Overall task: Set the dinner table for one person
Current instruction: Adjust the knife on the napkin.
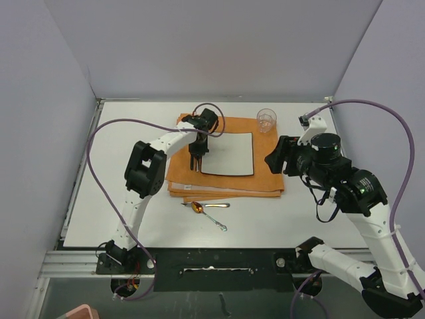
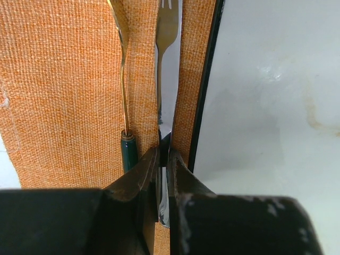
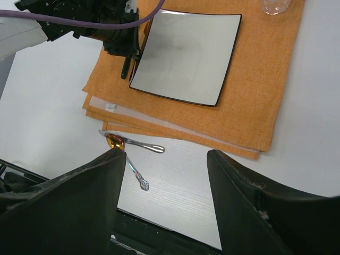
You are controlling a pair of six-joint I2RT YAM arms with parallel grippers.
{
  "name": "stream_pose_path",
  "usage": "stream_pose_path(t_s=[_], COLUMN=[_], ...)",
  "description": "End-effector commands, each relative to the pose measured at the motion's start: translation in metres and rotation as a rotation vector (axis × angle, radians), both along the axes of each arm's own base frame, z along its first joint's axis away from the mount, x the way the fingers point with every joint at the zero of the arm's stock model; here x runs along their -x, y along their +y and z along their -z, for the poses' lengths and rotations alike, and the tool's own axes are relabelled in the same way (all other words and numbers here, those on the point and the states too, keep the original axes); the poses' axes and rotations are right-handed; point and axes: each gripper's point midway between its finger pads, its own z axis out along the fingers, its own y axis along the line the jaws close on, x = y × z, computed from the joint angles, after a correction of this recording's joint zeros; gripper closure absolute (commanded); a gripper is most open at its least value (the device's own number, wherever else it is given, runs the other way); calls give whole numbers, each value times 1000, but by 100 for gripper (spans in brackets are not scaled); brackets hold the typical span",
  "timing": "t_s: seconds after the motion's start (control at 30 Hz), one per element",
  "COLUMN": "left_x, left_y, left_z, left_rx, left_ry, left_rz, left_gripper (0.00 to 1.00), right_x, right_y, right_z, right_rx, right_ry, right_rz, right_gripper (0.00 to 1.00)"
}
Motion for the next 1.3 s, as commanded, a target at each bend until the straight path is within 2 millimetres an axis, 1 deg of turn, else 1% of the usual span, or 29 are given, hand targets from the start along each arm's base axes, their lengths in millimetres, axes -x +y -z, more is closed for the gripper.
stream_pose_path(t_s=[0.0,0.27,0.5,0.67,0.8,0.9,0.97,1.0,1.07,1.13,1.27], left_x=[-19,-29,-42,-42,-37,-33,-35,-36,-40,-43,-39], left_y=[1,6,8,5,3,6,8,10,13,16,17], left_z=[10,11,4,6,8,2,-11,-19,-36,-47,-73], left_rx=[25,27,24,32,43,38,32,30,26,22,46], left_ry=[-27,-37,-62,-55,-36,-43,-85,-109,-155,-176,-215], left_rz=[-39,-57,-53,-49,-29,-17,4,13,43,50,53], left_gripper=[100,100,100,100,100,69,55,51,47,46,46], right_x=[-8,-10,-10,-8,-1,17,30,37,49,59,78], right_y=[-2,1,2,5,12,26,32,35,41,49,58], right_z=[-23,-19,-16,-15,-4,5,7,10,12,26,83], right_rx=[-7,-3,1,15,73,108,141,159,210,272,464], right_ry=[-79,-68,-58,-57,-28,-20,-33,-30,-55,-33,86], right_rz=[11,2,-6,-38,-145,-343,-476,-536,-663,-765,-922], right_gripper=[36,36,36,36,33,28,27,26,25,24,27])
